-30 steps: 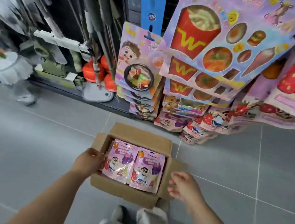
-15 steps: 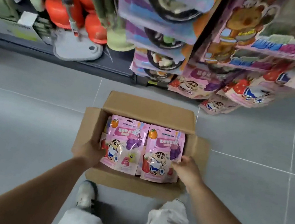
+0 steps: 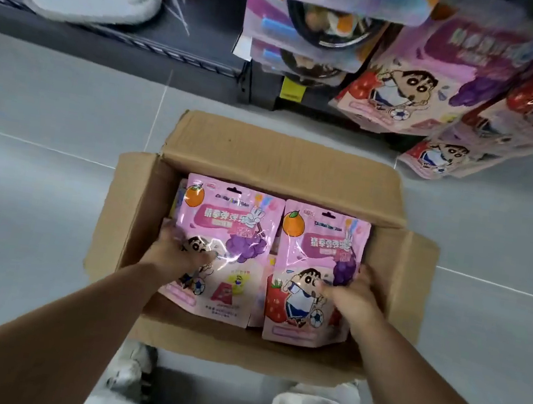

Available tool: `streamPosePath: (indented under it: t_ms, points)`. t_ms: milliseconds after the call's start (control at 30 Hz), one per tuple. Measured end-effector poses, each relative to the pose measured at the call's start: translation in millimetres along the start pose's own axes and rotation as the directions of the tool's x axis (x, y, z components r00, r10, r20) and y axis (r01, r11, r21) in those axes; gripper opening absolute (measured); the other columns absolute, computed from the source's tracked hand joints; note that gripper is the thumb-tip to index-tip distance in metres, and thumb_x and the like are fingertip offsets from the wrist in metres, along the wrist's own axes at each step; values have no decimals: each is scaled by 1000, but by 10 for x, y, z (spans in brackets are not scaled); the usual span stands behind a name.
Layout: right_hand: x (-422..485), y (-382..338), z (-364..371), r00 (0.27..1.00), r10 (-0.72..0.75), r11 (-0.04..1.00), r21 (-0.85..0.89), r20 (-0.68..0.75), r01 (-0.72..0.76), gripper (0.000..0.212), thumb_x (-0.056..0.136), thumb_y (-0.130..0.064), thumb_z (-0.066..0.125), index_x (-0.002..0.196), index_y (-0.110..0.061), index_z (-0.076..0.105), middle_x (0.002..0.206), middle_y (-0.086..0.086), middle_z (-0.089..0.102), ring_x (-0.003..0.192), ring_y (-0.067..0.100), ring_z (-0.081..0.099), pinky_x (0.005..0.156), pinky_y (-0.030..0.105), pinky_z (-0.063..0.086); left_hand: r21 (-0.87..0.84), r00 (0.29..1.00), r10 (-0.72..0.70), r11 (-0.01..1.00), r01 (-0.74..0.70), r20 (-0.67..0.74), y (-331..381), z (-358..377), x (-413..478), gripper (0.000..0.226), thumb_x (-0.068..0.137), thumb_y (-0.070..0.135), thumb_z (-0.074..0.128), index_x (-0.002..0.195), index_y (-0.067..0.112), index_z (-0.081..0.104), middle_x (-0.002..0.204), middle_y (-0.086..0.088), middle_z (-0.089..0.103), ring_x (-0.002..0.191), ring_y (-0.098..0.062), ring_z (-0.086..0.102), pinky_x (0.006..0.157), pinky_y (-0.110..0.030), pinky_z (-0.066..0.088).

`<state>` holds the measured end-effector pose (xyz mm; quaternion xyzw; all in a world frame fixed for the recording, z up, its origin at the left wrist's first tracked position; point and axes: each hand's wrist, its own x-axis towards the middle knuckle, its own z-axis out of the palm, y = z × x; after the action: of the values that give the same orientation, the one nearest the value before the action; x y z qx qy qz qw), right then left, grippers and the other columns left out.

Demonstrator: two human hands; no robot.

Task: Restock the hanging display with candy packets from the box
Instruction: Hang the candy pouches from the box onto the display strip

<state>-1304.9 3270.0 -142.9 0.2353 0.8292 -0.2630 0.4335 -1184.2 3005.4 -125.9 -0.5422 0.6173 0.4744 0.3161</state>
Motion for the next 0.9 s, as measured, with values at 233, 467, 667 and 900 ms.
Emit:
streamPosePath:
  t_ms: [233, 467, 667, 900]
  points:
    - [-40, 77, -14, 994, -100, 993, -63, -49, 97, 110, 32, -53, 85, 126, -15, 40, 127, 7, 56, 114, 26, 57, 96, 40, 49, 27, 999, -26, 999, 26, -34, 8, 43, -1, 84, 63, 40, 86, 130, 15, 41, 136, -10, 35, 117, -28, 48, 104, -38, 41]
    - [-441, -83, -51, 988, -127, 975, 174, -91, 142, 89, 56, -14, 90, 122, -10, 31, 106, -2, 57, 99, 19, 57, 88, 34, 48, -10, 994, 101, 995, -102, -33, 124, -89, -319, 45, 60, 44, 85, 84, 14, 63, 75, 0, 69, 72, -17, 65, 60, -28, 52]
    - [-1092, -259, -214, 956, -279, 908, 298, -95, 295, 79, 59, -4, 87, 115, -21, 35, 101, -11, 60, 91, 7, 61, 74, 18, 47, -120, 981, 173, 976, -182, -84, 150, -425, -890, 36, 74, 18, 79, 105, 17, 60, 95, -5, 71, 90, -25, 68, 82, -44, 57]
    - [-2148, -832, -782, 906, -410, 809, 415, -110, 416, 80, 54, -5, 89, 114, -24, 40, 99, -7, 69, 88, 6, 70, 75, 27, 58, -262, 923, 337, 889, -376, -184, 529, -1009, -1942, 31, 82, 5, 71, 104, 24, 58, 91, 3, 73, 61, 2, 68, 53, -20, 54]
